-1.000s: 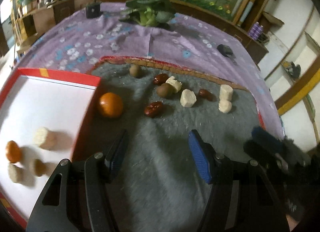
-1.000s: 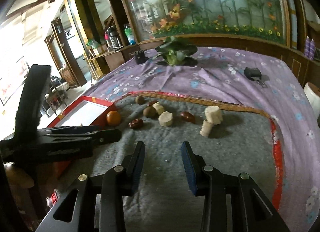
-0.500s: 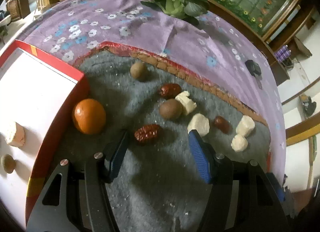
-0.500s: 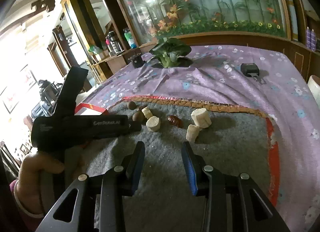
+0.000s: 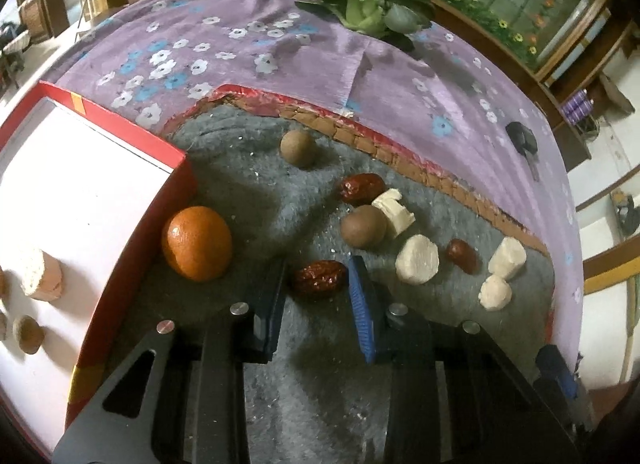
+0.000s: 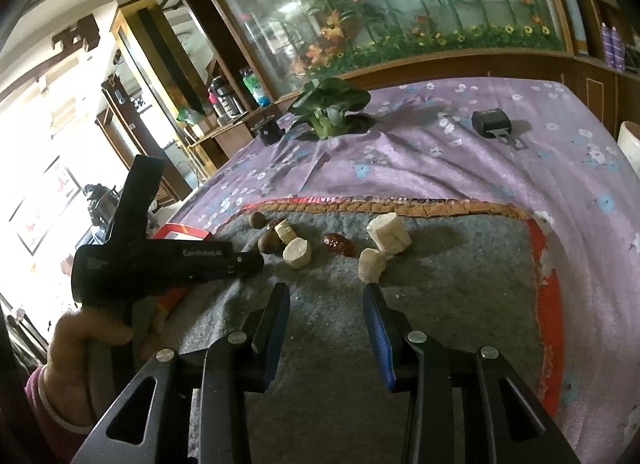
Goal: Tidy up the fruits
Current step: 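Grasp a red date with the left gripper while the right gripper moves toward white cubes, then grasp a white hexagonal cube with the right gripper while the left gripper lifts the date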
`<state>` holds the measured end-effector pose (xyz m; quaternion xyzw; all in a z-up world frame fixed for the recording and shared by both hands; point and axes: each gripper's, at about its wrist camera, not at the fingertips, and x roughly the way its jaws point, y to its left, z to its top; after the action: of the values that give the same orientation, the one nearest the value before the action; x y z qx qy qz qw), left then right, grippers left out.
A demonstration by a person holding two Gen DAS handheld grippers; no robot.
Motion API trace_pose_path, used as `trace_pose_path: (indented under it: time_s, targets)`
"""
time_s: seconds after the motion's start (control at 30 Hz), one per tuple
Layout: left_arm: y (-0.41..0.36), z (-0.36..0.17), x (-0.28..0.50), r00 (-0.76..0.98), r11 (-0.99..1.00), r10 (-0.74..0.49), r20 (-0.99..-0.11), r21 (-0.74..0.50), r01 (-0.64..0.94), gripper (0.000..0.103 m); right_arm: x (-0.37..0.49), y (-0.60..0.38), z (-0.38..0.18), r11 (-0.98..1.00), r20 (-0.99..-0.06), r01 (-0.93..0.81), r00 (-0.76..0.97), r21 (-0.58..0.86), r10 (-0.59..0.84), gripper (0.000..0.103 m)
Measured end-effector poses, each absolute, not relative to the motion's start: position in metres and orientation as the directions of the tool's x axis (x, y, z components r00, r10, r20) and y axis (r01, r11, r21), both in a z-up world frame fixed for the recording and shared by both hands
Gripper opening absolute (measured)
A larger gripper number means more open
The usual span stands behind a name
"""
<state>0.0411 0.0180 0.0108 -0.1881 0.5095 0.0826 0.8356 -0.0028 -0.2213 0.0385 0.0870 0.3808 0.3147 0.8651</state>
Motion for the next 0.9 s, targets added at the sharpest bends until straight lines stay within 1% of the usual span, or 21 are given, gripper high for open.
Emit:
trace_pose_path:
  time_s: [0.17,0.27,0.5,0.57,0.67,0.87,0.9]
  targets:
    - [0.016,0.016,0.031,0.475,0.926,-0.083,-0.876,-0.245,-0.288,0.029,-0.003,-0.218,0.037,0.793,-0.616,-0.482,0.510,0.373,0.600,0.037]
    - [0.011,0.024,0.019,0.501,0.946,-0.059,-0.864,-0.209,-0.248,0.029,-0.004,-0.211,0.037,0.793,-0.630,-0.491,0.499,0.361,0.595,0.037]
    - [0.007,0.046,-0.015,0.583,0.979,0.009,-0.812,-0.111,-0.170,0.030,-0.001,-0.172,0.037,0.785,-0.683,-0.552,0.460,0.280,0.567,0.037]
    - [0.009,0.050,-0.020,0.597,0.982,0.013,-0.802,-0.104,-0.160,0.030,0.004,-0.160,0.034,0.775,-0.690,-0.565,0.441,0.284,0.574,0.037]
    - [0.017,0.054,-0.027,0.609,0.980,-0.006,-0.793,-0.125,-0.153,0.030,0.016,-0.139,0.027,0.768,-0.708,-0.571,0.413,0.289,0.573,0.037]
    - [0.031,0.062,-0.037,0.634,0.979,-0.003,-0.774,-0.131,-0.156,0.030,0.036,-0.102,0.016,0.792,-0.746,-0.587,0.451,0.165,0.490,0.037]
    - [0.034,0.062,-0.037,0.635,0.979,-0.003,-0.773,-0.132,-0.157,0.030,0.041,-0.098,0.012,0.808,-0.759,-0.576,0.468,0.127,0.453,0.037]
